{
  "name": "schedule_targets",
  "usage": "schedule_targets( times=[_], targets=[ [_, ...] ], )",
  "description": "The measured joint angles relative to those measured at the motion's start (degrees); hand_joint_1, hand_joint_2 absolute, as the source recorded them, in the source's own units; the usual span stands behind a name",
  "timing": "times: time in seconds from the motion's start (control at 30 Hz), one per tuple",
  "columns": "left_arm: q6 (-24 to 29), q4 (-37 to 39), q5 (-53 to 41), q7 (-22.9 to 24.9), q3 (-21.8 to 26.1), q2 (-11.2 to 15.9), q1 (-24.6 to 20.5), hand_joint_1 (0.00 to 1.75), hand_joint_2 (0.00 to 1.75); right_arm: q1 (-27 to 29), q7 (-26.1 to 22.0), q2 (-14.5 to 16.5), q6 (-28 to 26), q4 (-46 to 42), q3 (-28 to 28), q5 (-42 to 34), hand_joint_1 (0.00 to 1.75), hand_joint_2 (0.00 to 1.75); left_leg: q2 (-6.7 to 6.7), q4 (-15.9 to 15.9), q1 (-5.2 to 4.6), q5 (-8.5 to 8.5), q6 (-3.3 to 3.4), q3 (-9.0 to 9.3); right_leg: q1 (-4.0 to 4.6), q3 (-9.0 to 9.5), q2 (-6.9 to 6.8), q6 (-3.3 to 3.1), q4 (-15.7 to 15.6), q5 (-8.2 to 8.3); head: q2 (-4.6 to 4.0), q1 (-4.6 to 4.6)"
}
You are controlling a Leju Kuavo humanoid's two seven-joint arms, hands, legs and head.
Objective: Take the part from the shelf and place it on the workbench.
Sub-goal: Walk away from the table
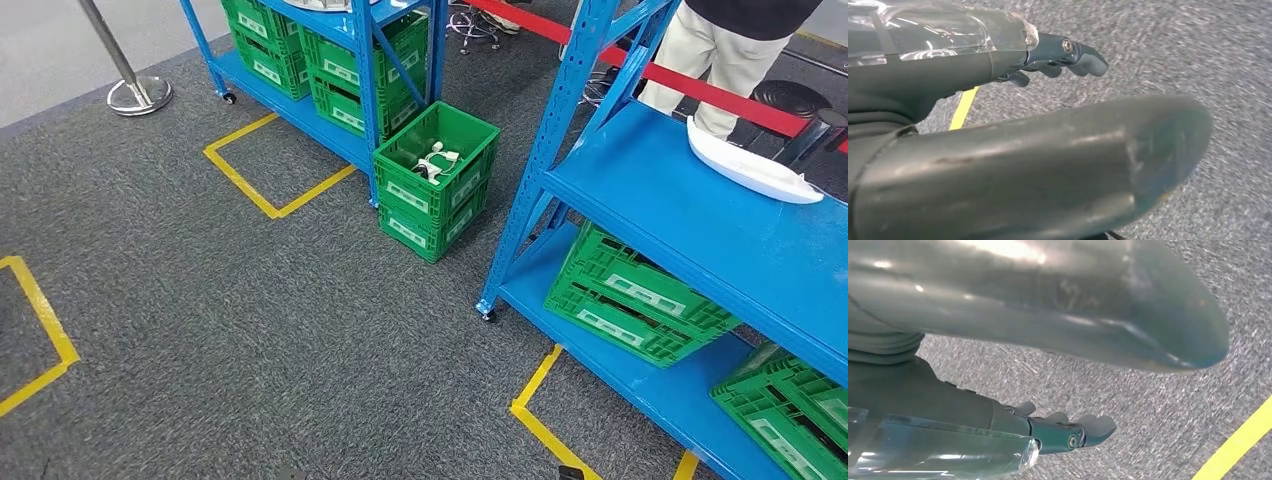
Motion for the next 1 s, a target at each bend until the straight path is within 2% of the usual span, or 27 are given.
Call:
schedule_targets(
  times=[0.03,0.07,0.1,0.17,0.2,0.23,0.3,0.33,0.37,0.4,0.43,0.47,0.5,0.53,0.57,0.6,0.63,0.67,0.7,0.73,0.77,0.83,0.87,0.9,0.93,0.97,1.0],
  targets=[
    [0.0,0.0,-0.01,-0.01,0.0,-0.04,-0.07,0.0,0.0,-0.03,0.0,-0.03,0.0,0.0,0.0,0.0,0.0,0.0,0.46,0.01,-0.11,-0.29,-0.28,0.3,0.26,1.54,-1.37,-0.25,-3.32,1.21,0.0,0.22],
    [0.0,0.0,-0.01,-0.01,0.0,-0.08,-0.11,0.0,0.0,-0.13,0.0,-0.05,0.01,-0.01,0.01,0.0,0.0,0.0,0.89,-0.02,-0.24,-0.49,-0.57,0.49,0.52,2.48,-2.52,-0.59,-5.35,1.68,0.0,0.34],
    [0.0,0.0,-0.02,-0.01,0.0,-0.09,-0.14,0.0,0.0,-0.19,0.0,-0.05,0.01,-0.01,0.01,0.0,0.0,0.0,1.32,-0.08,-0.38,-0.66,-0.86,0.64,0.81,2.79,-3.2,-0.95,-6.11,1.44,0.0,0.29],
    [0.0,-0.01,-0.03,-0.03,-0.01,-0.11,-0.21,0.0,0.0,-0.15,0.0,-0.05,-0.01,-0.01,0.02,-0.01,0.0,0.0,2.34,-0.39,-0.43,-0.91,-1.45,1.22,1.04,2.79,-2.42,-1.71,-6.32,1.23,0.0,0.14],
    [0.0,-0.02,-0.04,-0.05,-0.01,-0.12,-0.28,0.0,0.0,-0.05,-0.01,-0.05,-0.02,-0.01,0.02,-0.01,0.0,0.0,1.59,-0.42,-0.29,-1.24,-1.77,1.53,0.97,2.97,-1.83,-2.06,-6.58,1.24,0.0,0.03],
    [0.0,-0.03,-0.04,-0.09,-0.01,-0.14,-0.36,0.0,0.0,-0.03,-0.01,-0.07,-0.03,0.0,0.01,-0.02,0.0,0.0,-0.11,0.15,-0.13,-1.85,-2.01,1.47,0.84,3.19,-1.23,-2.42,-6.83,1.29,0.0,-0.03],
    [0.0,-0.04,-0.04,-0.15,-0.01,-0.15,-0.36,0.0,0.0,-0.27,-0.02,-0.08,-0.07,-0.01,0.0,-0.03,0.0,0.0,-4.45,5.05,0.09,-4.53,-2.22,-0.89,0.58,3.55,0.1,-3.09,-7.2,1.41,0.0,-0.48],
    [0.0,-0.04,-0.04,-0.16,-0.01,-0.15,-0.25,0.0,0.0,-0.44,-0.02,-0.06,-0.07,-0.02,0.01,-0.04,0.0,0.0,-5.45,9.03,0.06,-6.15,-2.18,-3.12,0.63,3.63,0.9,-3.32,-7.21,1.36,0.0,-0.81],
    [0.0,-0.03,-0.03,-0.15,-0.02,-0.14,-0.1,0.0,0.0,-0.55,-0.01,-0.01,-0.06,-0.02,0.01,-0.04,0.0,0.0,-5.58,12.9,-0.01,-7.36,-2.15,-5.48,0.73,3.72,1.75,-3.52,-7.2,1.28,0.0,-1.15],
    [0.0,-0.03,-0.03,-0.14,-0.02,-0.12,0.02,0.0,0.0,-0.53,-0.01,0.05,-0.05,-0.02,0.02,-0.06,0.0,0.0,-5.42,15.38,-0.07,-7.55,-2.1,-7.31,0.84,3.89,2.64,-3.61,-7.19,1.16,0.0,-1.47],
    [0.0,-0.02,-0.02,-0.13,-0.02,-0.1,0.08,0.0,0.0,-0.45,-0.02,0.08,-0.05,-0.02,0.02,-0.08,0.0,0.0,-5.29,15.97,-0.11,-6.58,-1.99,-8.31,0.93,4.13,3.53,-3.62,-7.17,1.02,0.0,-1.76],
    [-0.01,-0.02,-0.02,-0.11,-0.02,-0.09,0.1,0.0,0.0,-0.37,-0.02,0.09,-0.07,-0.01,0.02,-0.1,0.0,0.0,-5.4,14.3,-0.11,-4.41,-1.82,-8.2,0.97,4.45,4.41,-3.57,-7.14,0.82,0.0,-1.99],
    [-0.02,-0.02,-0.02,-0.11,-0.02,-0.08,0.1,0.0,0.0,-0.3,-0.02,0.09,-0.09,-0.01,0.02,-0.12,0.0,0.0,-6.24,11.01,-0.09,-1.62,-1.59,-7.28,0.96,4.75,5.28,-3.44,-7.08,0.59,0.0,-2.19],
    [-0.03,-0.02,-0.02,-0.1,-0.02,-0.07,0.09,0.0,0.0,-0.29,-0.02,0.1,-0.11,0.0,0.02,-0.14,0.0,0.0,-7.91,7.69,0.03,0.5,-1.29,-6.14,0.97,4.97,6.05,-3.22,-6.95,0.33,0.0,-2.32],
    [-0.05,-0.02,-0.03,-0.09,-0.02,-0.06,0.09,0.0,0.0,-0.35,-0.02,0.11,-0.11,-0.01,0.02,-0.15,0.0,0.0,-9.34,4.61,0.13,1.81,-1.06,-4.92,0.92,5.01,6.89,-2.93,-6.75,0.08,0.0,-2.42],
    [-0.07,-0.02,-0.03,-0.07,-0.02,-0.05,0.1,0.0,0.0,-0.42,-0.02,0.12,-0.11,-0.02,0.02,-0.16,0.0,0.0,-10.45,2.81,0.16,2.19,-0.88,-4.15,0.8,4.88,7.61,-2.58,-6.64,-0.04,0.0,-2.49],
    [-0.08,-0.02,-0.02,-0.04,-0.02,-0.04,0.11,0.0,0.0,-0.47,-0.02,0.13,-0.12,-0.02,0.02,-0.17,0.0,0.0,-10.73,2.15,0.15,1.82,-0.69,-3.77,0.65,4.68,8.33,-2.21,-6.59,-0.09,0.0,-2.5],
    [-0.08,-0.01,-0.02,-0.02,-0.02,-0.03,0.12,0.0,0.0,-0.47,-0.01,0.12,-0.14,-0.03,0.02,-0.17,0.0,0.0,-9.99,1.65,0.08,1.67,-0.53,-3.44,0.48,4.47,9.15,-1.83,-6.63,-0.07,0.0,-2.51],
    [-0.09,-0.02,-0.01,-0.01,-0.02,-0.05,0.09,0.0,0.0,-0.43,-0.01,0.06,-0.16,-0.02,0.02,-0.17,0.0,0.0,-9.19,1.51,0.11,1.65,-0.28,-3.29,0.38,4.35,9.33,-1.49,-6.64,-0.14,0.0,-2.49],
    [-0.08,-0.04,0.0,-0.01,-0.02,-0.09,0.06,0.0,0.0,-0.38,-0.01,0.04,-0.19,-0.02,0.03,-0.17,0.0,0.0,-8.32,1.24,0.18,1.62,0.0,-3.03,0.43,4.11,8.59,-1.12,-6.15,-0.53,0.0,-2.29],
    [-0.08,-0.05,-0.01,-0.02,-0.02,-0.15,0.03,0.0,0.0,-0.4,-0.01,0.03,-0.22,-0.02,0.03,-0.17,0.0,0.0,-7.31,0.97,0.27,1.58,0.31,-2.72,0.49,3.39,7.21,-0.75,-4.67,-1.44,0.0,-1.95],
    [-0.08,-0.07,-0.01,-0.02,-0.02,-0.23,0.12,0.0,0.0,-0.66,-0.01,0.07,-0.24,-0.03,0.04,-0.17,0.0,0.0,-5.17,0.75,0.22,1.24,0.75,-2.18,0.49,0.26,3.79,-0.07,1.5,-4.5,0.0,-1.06],
    [-0.09,-0.05,0.0,0.0,-0.02,-0.23,0.19,0.0,0.0,-0.78,-0.01,0.08,-0.25,-0.03,0.04,-0.17,0.0,0.0,-4.05,0.75,0.15,1.0,0.88,-1.99,0.36,-1.79,2.92,0.21,5.29,-5.95,0.0,-0.78],
    [-0.1,-0.04,0.0,0.02,-0.02,-0.21,0.24,0.0,0.0,-0.76,-0.01,0.09,-0.25,-0.03,0.04,-0.18,0.0,0.0,-3.03,0.76,0.09,0.76,0.9,-1.78,0.24,-3.31,2.44,0.4,8.03,-6.59,0.0,-0.62],
    [-0.1,-0.03,0.01,0.02,-0.02,-0.22,0.23,0.0,0.0,-0.6,0.0,0.09,-0.25,-0.03,0.04,-0.19,0.0,0.0,-2.17,0.76,0.06,0.5,0.86,-1.54,0.14,-3.96,2.14,0.52,9.01,-6.16,0.0,-0.47],
    [-0.1,-0.02,0.01,0.01,-0.02,-0.23,0.16,0.0,0.0,-0.39,0.0,0.07,-0.25,-0.02,0.04,-0.19,0.0,0.0,-1.46,0.76,0.05,0.24,0.77,-1.22,0.09,-3.5,1.85,0.54,7.77,-4.63,0.0,-0.27],
    [-0.09,-0.03,0.0,0.01,-0.02,-0.27,0.08,0.0,0.0,-0.19,0.0,0.04,-0.25,-0.01,0.04,-0.2,0.0,0.0,-0.87,0.76,0.05,-0.02,0.64,-0.85,0.09,-2.06,1.36,0.42,4.61,-2.38,0.0,-0.02]
  ],
)
